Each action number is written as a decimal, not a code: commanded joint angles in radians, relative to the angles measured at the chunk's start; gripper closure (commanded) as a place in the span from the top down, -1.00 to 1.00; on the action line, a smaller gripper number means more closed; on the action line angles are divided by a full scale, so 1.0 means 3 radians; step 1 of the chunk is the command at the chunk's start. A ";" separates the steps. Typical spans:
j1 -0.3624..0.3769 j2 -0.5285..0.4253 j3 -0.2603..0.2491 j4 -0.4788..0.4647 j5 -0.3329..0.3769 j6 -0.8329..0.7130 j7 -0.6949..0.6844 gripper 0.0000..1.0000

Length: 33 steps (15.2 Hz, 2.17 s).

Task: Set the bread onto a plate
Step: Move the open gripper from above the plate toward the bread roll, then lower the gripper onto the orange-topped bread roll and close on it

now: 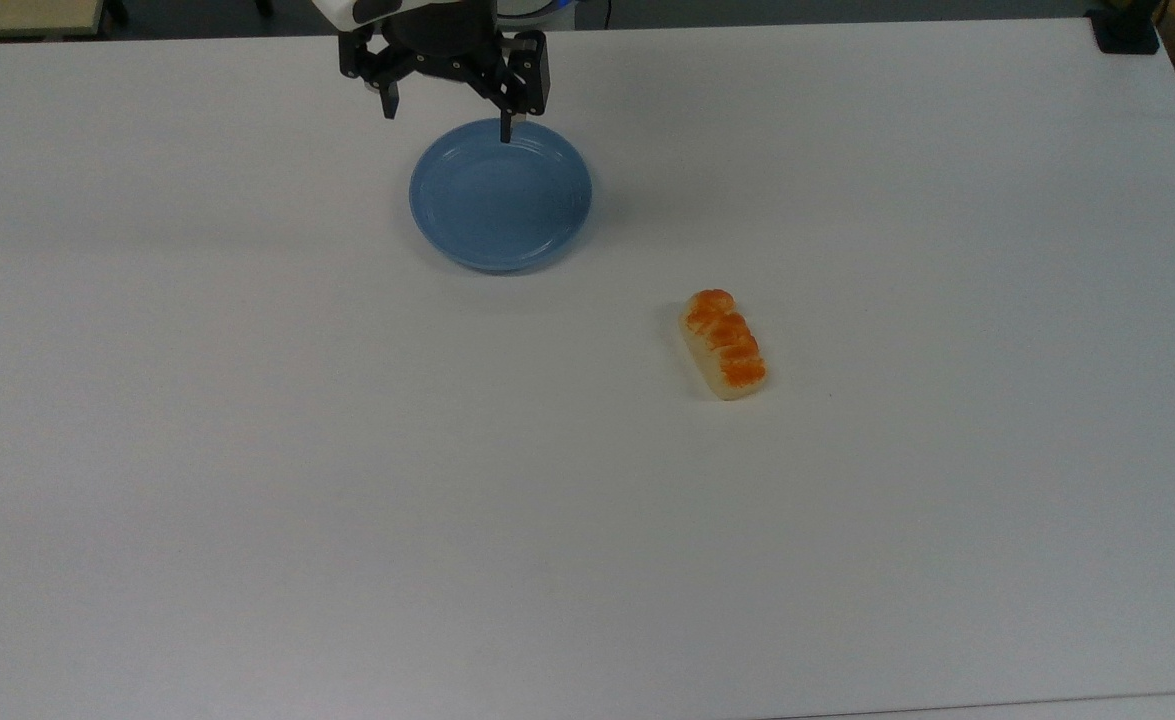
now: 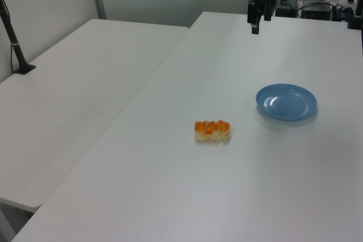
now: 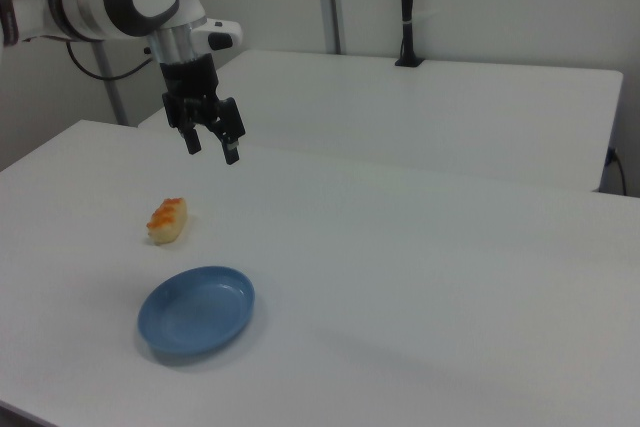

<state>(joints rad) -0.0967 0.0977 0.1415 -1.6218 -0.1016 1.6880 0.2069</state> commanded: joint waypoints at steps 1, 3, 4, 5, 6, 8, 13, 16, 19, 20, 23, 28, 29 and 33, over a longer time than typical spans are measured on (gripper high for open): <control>0.0117 -0.0060 -0.0139 -0.0076 -0.0040 0.0054 -0.0086 1.00; 0.0118 -0.0060 -0.0134 -0.0075 -0.0019 0.0059 -0.0249 1.00; 0.0118 -0.0060 -0.0134 -0.0075 -0.0004 0.0059 -0.0285 1.00; 0.0118 -0.0060 -0.0134 -0.0075 0.0006 0.0059 -0.0286 1.00; 0.0118 -0.0060 -0.0134 -0.0075 0.0006 0.0059 -0.0286 1.00; 0.0123 -0.0060 -0.0134 -0.0075 0.0016 0.0059 -0.0286 1.00; 0.0214 -0.0009 -0.0134 -0.0075 0.0093 0.0197 -0.0260 1.00; 0.0404 0.0149 -0.0134 -0.0050 0.0098 0.0335 -0.0245 1.00; 0.0613 0.0389 -0.0139 0.0001 0.0078 0.0544 -0.0240 1.00; 0.0670 0.0451 -0.0134 0.0001 0.0088 0.0641 -0.0240 1.00; 0.0864 0.0701 -0.0134 0.0001 0.0078 0.0948 -0.0240 1.00; 0.1094 0.1059 -0.0134 0.0001 0.0037 0.1255 -0.0250 1.00; 0.1140 0.1121 -0.0139 0.0001 0.0027 0.1281 -0.0245 1.00; 0.1263 0.1320 -0.0134 0.0001 -0.0055 0.1445 -0.0194 1.00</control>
<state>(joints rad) 0.2425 0.4603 0.1231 -1.6286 -0.0897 2.0860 0.1423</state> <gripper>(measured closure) 0.000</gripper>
